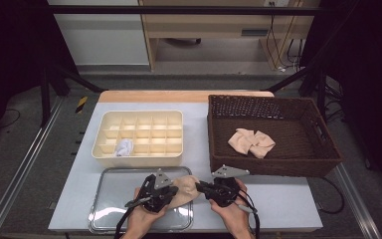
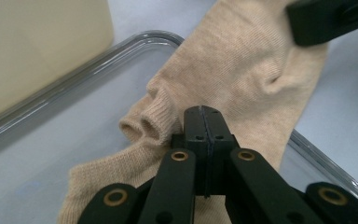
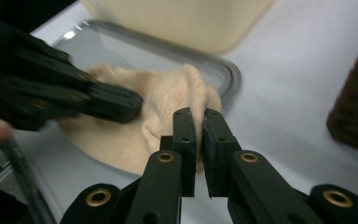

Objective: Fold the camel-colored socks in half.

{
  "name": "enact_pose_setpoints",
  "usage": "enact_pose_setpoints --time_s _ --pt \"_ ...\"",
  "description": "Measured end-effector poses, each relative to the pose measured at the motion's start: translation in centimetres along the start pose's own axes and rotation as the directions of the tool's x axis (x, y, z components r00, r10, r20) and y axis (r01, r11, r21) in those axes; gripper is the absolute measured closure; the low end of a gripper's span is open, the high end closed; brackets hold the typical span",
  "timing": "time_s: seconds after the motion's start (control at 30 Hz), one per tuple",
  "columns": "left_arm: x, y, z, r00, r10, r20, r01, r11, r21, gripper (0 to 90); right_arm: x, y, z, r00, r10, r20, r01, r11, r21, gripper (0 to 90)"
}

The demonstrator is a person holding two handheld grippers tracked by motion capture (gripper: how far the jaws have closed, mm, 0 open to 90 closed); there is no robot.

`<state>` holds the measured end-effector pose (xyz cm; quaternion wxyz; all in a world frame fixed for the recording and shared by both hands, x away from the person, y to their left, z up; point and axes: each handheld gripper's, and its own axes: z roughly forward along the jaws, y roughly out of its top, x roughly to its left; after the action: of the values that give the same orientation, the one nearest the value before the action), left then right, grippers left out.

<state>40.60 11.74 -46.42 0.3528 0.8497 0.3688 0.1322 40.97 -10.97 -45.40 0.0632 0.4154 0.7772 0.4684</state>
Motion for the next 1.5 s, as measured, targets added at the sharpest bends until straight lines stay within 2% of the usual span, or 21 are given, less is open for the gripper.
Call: enact_pose_setpoints --time_s 0.2,0.37,0.47,0.6,0.67,0.8,0.9,1.07,1.33,1.5 --pt "0.1 0.1 0.0 0.9998 -0.016 0.008 0.016 0.9999 0.004 89.7 1.4 0.8 -0.4 0.9967 -0.049 -0.065 0.048 0.999 -0.020 85.4" --pt "0.4 0.3 -0.9 0.9991 -0.037 0.021 0.037 0.9989 -0.027 89.7 1.3 1.0 -0.5 0.9971 -0.047 -0.060 0.046 0.999 -0.021 85.3" --pt "1.0 0.3 -2.4 0.9984 -0.052 0.024 0.053 0.9971 -0.055 89.7 1.2 1.2 -0.9 0.9975 -0.047 -0.054 0.046 0.999 -0.025 85.3" --pt "2.1 -0.4 -4.5 0.9985 -0.055 0.000 0.055 0.9954 -0.079 89.7 1.2 1.3 -0.9 0.9974 -0.049 -0.053 0.048 0.999 -0.021 85.3" --pt "2.9 -1.2 -5.6 0.9973 -0.071 -0.015 0.070 0.9939 -0.085 89.7 1.2 1.3 -0.9 0.9974 -0.047 -0.054 0.046 0.999 -0.019 85.3" --pt "4.8 -2.9 -7.3 0.9918 -0.109 -0.066 0.103 0.9906 -0.090 89.7 1.3 1.5 -0.9 0.9970 -0.051 -0.058 0.050 0.999 -0.020 85.2" --pt "5.6 -3.9 -7.9 0.9873 -0.130 -0.092 0.123 0.9896 -0.075 89.7 1.7 1.7 -0.7 0.9968 -0.051 -0.061 0.050 0.999 -0.013 85.2" --pt "5.9 -4.8 -7.5 0.9829 -0.166 -0.079 0.164 0.9857 -0.040 89.8 2.5 2.1 -0.1 0.9945 -0.069 -0.079 0.068 0.998 -0.007 85.2" --pt "4.7 -4.4 -5.9 0.9899 -0.124 -0.070 0.124 0.9922 0.006 89.8 4.1 2.7 0.9 0.9876 -0.107 -0.116 0.108 0.994 0.008 85.1" --pt "4.5 -4.4 -5.6 0.9918 -0.103 -0.076 0.105 0.9942 0.025 89.8 5.7 3.2 2.2 0.9794 -0.138 -0.147 0.144 0.989 0.031 85.0"
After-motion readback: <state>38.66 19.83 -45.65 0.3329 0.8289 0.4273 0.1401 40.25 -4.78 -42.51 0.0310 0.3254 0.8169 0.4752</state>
